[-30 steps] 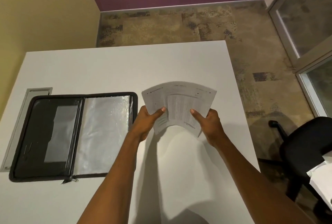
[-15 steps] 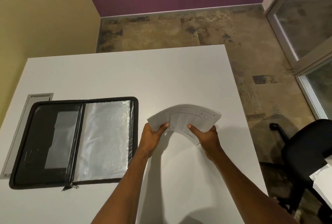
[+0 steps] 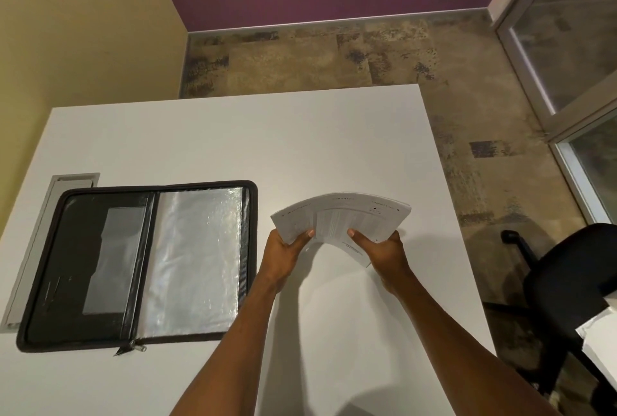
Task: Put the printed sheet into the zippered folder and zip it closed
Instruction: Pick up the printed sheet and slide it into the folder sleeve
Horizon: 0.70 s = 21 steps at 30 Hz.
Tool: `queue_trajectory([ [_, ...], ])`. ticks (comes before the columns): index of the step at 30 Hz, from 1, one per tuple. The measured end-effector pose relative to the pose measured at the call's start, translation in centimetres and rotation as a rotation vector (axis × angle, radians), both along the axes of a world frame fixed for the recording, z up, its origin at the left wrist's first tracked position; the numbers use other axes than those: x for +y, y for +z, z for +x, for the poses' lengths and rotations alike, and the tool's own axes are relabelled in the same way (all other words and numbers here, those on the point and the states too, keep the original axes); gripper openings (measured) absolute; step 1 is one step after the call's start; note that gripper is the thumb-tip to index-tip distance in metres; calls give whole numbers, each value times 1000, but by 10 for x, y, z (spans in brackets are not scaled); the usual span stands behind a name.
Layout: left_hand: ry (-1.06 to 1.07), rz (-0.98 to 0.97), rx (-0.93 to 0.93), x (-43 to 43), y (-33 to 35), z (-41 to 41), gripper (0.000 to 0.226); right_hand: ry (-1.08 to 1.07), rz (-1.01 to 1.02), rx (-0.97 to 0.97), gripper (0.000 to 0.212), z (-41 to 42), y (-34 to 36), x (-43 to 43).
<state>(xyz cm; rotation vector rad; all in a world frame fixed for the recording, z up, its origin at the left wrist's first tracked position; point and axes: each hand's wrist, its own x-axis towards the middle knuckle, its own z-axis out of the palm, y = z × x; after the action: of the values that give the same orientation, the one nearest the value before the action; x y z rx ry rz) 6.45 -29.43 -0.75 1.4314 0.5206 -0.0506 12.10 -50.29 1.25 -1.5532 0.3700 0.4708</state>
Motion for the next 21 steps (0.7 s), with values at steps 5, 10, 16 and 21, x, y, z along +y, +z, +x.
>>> queue_trajectory([
  [5,-17,31,72,7,3,-4,23,166,-23,-11,29,11,10,-6],
  [10,-62,-38,83,25,22,-16,29,411,25,-1,55,20,29,-7],
  [16,35,-107,40,49,38,-35,45,508,-16,-82,47,15,45,28],
  [21,27,-146,63,91,39,-51,42,515,-108,-142,20,1,54,71],
])
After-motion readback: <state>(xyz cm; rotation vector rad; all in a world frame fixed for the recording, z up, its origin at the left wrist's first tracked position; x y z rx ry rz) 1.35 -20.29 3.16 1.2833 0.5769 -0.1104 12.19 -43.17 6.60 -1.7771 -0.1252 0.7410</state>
